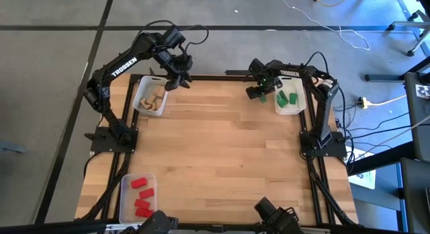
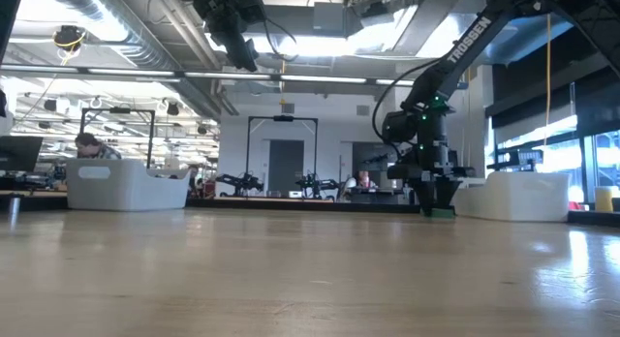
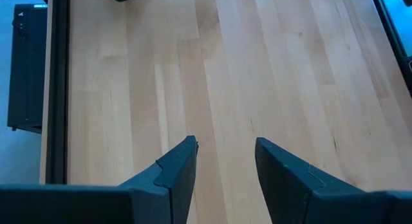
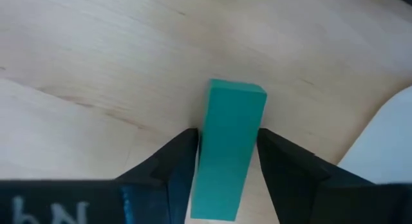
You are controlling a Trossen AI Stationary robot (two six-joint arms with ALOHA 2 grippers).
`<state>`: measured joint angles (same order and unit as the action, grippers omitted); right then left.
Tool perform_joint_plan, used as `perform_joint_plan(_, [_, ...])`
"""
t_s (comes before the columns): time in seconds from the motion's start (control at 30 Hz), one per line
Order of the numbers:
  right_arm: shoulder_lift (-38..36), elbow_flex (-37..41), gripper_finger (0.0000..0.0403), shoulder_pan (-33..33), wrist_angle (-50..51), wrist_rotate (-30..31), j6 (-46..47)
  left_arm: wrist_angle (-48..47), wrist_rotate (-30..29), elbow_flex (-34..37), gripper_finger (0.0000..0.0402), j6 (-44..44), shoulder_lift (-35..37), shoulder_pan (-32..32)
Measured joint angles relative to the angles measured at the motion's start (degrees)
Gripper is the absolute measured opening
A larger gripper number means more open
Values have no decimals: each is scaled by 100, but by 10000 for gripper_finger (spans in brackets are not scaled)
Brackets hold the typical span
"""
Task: Sort & place blocks by color
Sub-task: Put the green block into the white bin
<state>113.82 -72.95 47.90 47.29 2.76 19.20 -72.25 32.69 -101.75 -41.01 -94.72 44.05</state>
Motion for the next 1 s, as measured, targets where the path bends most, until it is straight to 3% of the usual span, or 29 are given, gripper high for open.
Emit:
perform_joint_plan(0.5, [16, 9, 103, -2, 5, -104, -21, 0, 0, 0, 150, 2, 0, 2])
perform_joint_plan(0.77, [-51, -21, 103, -2, 59, -103, -21, 0, -1, 0, 149, -2, 0, 0])
perform_joint_plan(1.0, [-50, -517, 103, -7, 637, -107, -148, -23, -5, 0, 149, -109, 0, 2])
